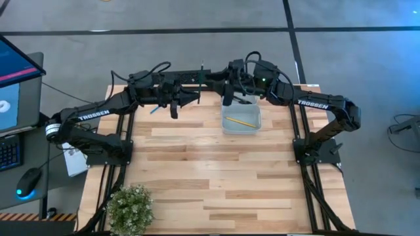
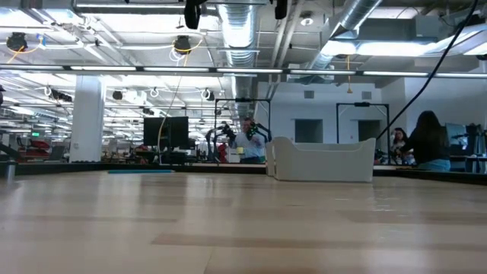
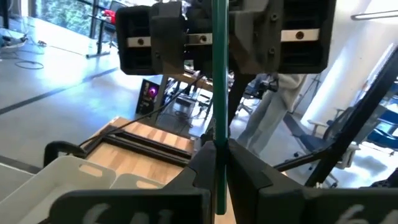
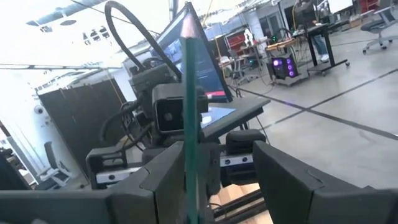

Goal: Sort pens & pencils
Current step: Put the green pencil into the bottom bin

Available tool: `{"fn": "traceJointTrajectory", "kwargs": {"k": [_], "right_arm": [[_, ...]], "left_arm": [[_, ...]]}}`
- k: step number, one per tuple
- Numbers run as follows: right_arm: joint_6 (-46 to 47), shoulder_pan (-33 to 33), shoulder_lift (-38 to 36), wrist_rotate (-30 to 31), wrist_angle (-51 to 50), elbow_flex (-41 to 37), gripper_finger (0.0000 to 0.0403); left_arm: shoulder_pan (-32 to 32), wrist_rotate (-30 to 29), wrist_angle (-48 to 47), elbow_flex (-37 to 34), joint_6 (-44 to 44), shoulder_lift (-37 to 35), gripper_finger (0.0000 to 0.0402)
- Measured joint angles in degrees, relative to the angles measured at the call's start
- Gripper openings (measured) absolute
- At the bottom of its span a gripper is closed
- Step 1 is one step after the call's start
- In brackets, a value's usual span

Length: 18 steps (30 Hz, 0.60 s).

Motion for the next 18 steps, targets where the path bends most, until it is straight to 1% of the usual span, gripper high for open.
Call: {"fn": "traceJointTrajectory", "kwargs": {"k": [10, 18], "right_arm": [[-0.01, 0.15, 0.01, 0.00, 1.51, 0.00, 0.0210], [-0.47, 0.58, 0.17, -0.01, 2.82, 0.00, 0.0210]], "left_arm": [[0.00, -0.30, 0.35, 0.00, 0.24, 0.04, 0.0011], [-0.02, 0.74, 1.49, 0.00, 0.26, 0.02, 0.0011]]}}
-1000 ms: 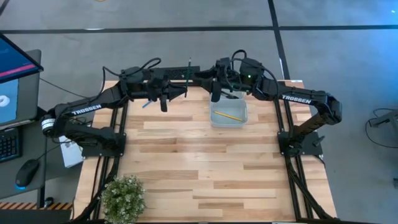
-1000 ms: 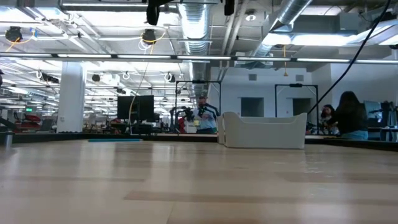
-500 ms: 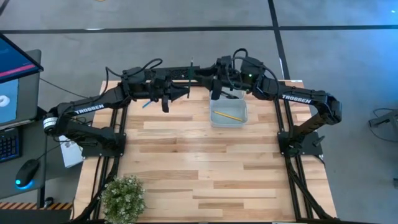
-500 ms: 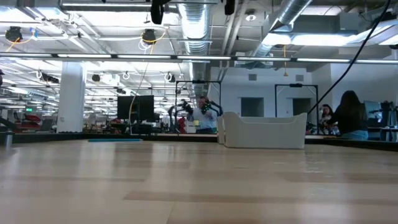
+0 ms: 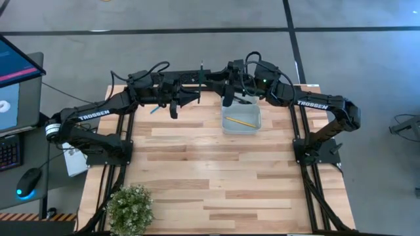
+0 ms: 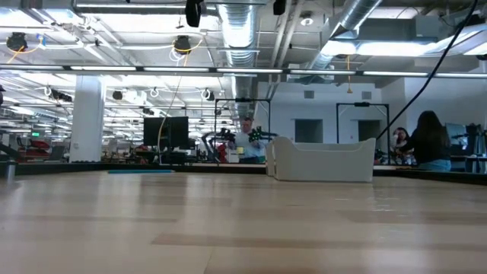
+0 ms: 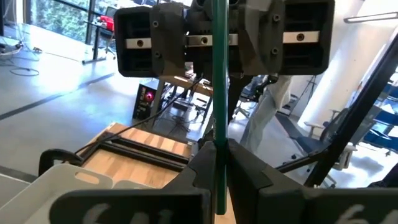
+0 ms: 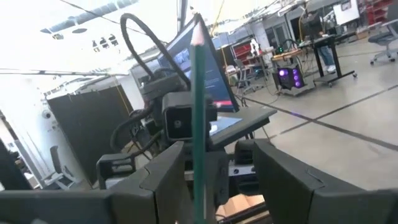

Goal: Sort pens & pencils
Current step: Put the green pencil into the bottom bin

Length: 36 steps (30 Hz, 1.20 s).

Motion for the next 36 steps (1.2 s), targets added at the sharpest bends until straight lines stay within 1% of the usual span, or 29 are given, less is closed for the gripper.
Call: {"fn": "traceJointTrajectory", "kwargs": {"k": [9, 16, 20, 36], "right_arm": [[0.00, 0.03, 0.01, 0.00, 1.59, 0.00, 0.0210], [-1.21, 1.37, 0.02, 0.05, 3.57, 0.00, 0.0210], [-2.42, 1.49, 0.02, 1.69, 3.37, 0.00, 0.0210], [-2.51, 1.37, 0.02, 1.88, 4.63, 0.00, 0.0210]], "left_arm": [[0.00, 0.02, -0.03, 0.00, 0.03, 0.00, 0.0011], [0.00, 0.01, -0.04, 0.00, 0.20, 0.00, 0.0011], [0.02, 0.00, -0.05, 0.00, 0.22, 0.00, 0.0011], [0.02, 1.04, -0.05, 0.00, 0.23, 0.00, 0.0011]]}}
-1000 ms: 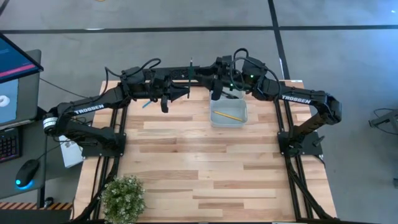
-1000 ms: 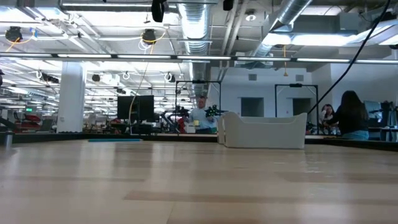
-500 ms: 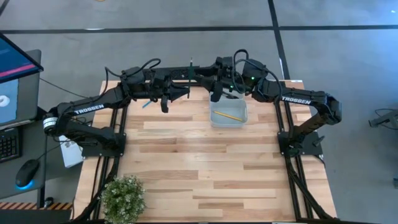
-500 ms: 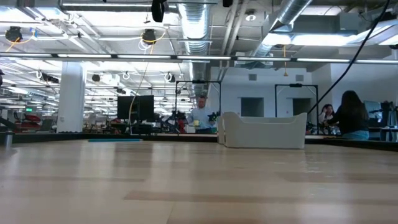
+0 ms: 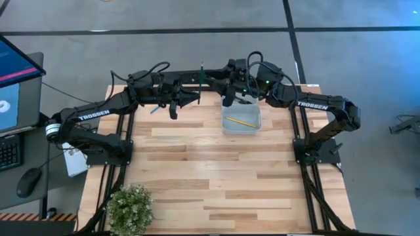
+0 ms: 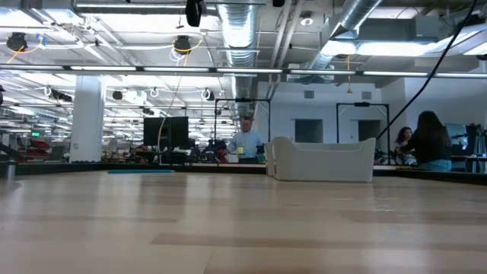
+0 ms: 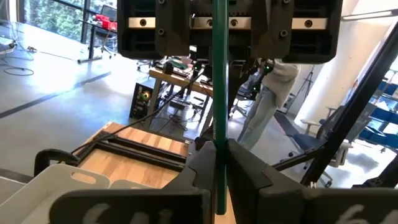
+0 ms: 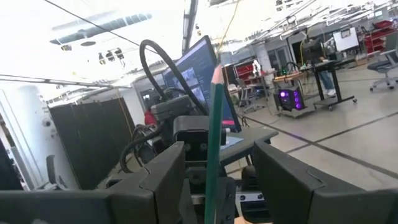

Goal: Sort pens & pencils
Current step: Put the green pencil into the bottom bin

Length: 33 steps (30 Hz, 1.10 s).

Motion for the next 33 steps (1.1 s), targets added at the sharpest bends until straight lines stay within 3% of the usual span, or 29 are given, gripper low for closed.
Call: {"fn": "traceJointTrajectory", "kwargs": {"k": [11, 20, 33], "right_arm": [[-0.35, 0.04, 0.95, 1.15, 0.77, 0.31, 0.0210], [-1.97, 0.70, 7.32, 0.68, -3.28, 7.41, 0.0210], [-3.03, 0.46, 6.91, 1.00, -7.74, 8.66, 0.0194]], "left_arm": [[0.00, 0.04, 0.00, 0.00, 0.04, 0.00, 0.0011], [0.00, 0.96, -0.13, 0.00, -0.01, 0.00, 0.0011], [1.57, 0.49, -0.44, 0.00, 1.15, -0.02, 0.0011]]}}
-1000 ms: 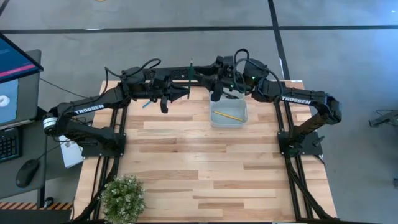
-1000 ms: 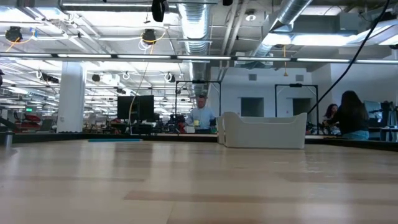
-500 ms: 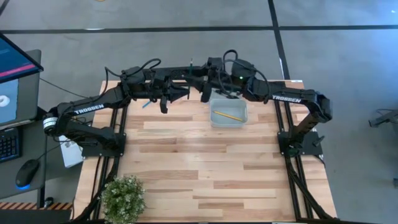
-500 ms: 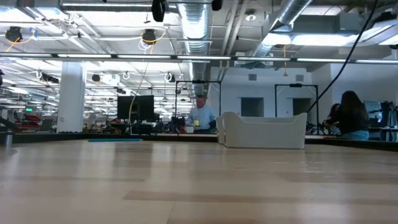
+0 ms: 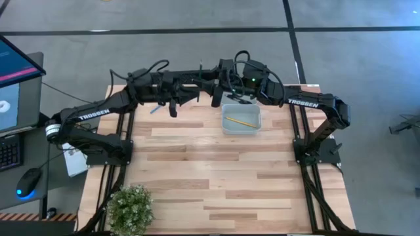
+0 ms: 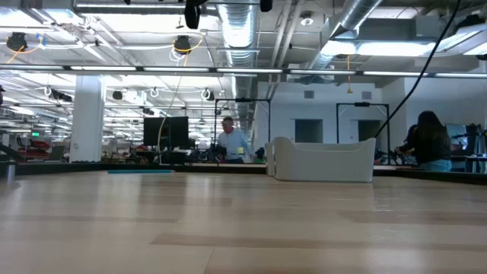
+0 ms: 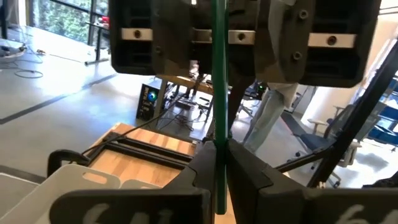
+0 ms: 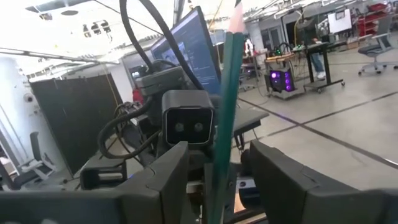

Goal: Sort pens & pencils
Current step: Put the green pencil into the bottom bin

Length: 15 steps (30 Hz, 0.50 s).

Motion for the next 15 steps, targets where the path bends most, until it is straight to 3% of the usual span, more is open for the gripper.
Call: {"fn": "traceJointTrajectory", "kwargs": {"k": [8, 15], "right_arm": [[0.00, 0.00, -0.02, 0.12, -0.47, 0.00, 0.0150], [0.00, 0.00, -0.04, 0.05, -0.70, 0.00, 0.0087]], "left_arm": [[0.59, 0.03, -0.04, 0.00, 0.37, 0.00, 0.0011], [0.59, -0.01, -0.04, 0.01, 0.37, 0.00, 0.0011]]}}
